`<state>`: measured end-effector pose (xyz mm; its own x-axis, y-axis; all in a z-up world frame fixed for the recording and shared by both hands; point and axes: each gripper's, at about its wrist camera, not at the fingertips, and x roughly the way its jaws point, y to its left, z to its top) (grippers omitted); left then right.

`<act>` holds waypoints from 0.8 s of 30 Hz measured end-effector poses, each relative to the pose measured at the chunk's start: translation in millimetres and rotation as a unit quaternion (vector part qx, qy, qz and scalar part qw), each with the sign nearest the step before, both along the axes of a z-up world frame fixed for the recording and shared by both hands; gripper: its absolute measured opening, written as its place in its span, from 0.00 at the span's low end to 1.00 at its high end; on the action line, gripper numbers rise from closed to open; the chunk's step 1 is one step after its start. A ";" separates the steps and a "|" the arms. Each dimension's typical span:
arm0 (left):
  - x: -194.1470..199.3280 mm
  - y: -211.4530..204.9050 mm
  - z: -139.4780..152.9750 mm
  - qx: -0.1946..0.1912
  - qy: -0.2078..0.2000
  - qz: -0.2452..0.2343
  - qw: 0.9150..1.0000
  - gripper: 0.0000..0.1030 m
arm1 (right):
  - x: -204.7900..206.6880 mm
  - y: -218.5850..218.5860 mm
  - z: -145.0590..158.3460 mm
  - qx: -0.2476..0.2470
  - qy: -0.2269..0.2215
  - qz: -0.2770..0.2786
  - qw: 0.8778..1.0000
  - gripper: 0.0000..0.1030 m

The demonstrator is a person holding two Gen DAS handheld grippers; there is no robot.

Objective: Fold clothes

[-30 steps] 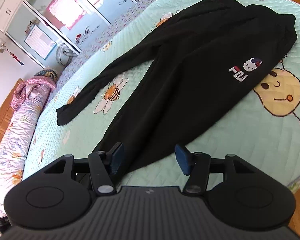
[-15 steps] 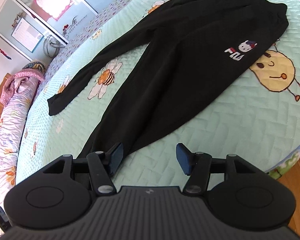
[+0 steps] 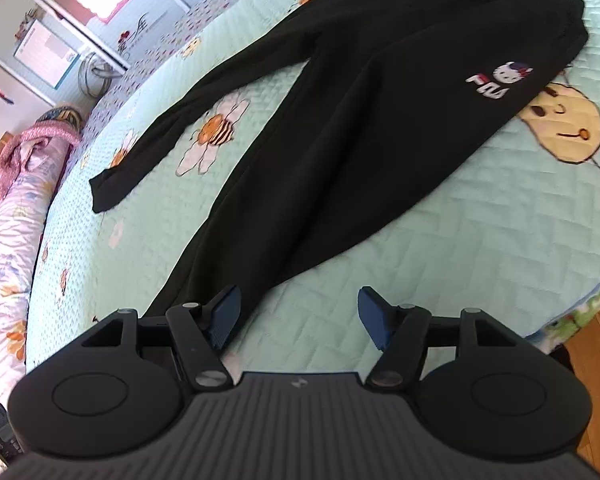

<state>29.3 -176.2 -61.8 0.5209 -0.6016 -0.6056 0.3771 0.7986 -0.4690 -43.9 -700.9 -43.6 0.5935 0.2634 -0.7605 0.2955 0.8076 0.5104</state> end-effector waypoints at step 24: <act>-40.0 21.6 88.3 0.026 -0.126 0.256 0.958 0.20 | 8.0 17.6 12.6 -0.002 -0.016 0.016 1.000 0.66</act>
<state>-10.6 -154.6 26.5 0.8732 -0.2009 -0.4440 0.0264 0.9292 -0.3685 -35.9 -683.3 -31.0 0.6093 0.2802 -0.7418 0.2531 0.8179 0.5168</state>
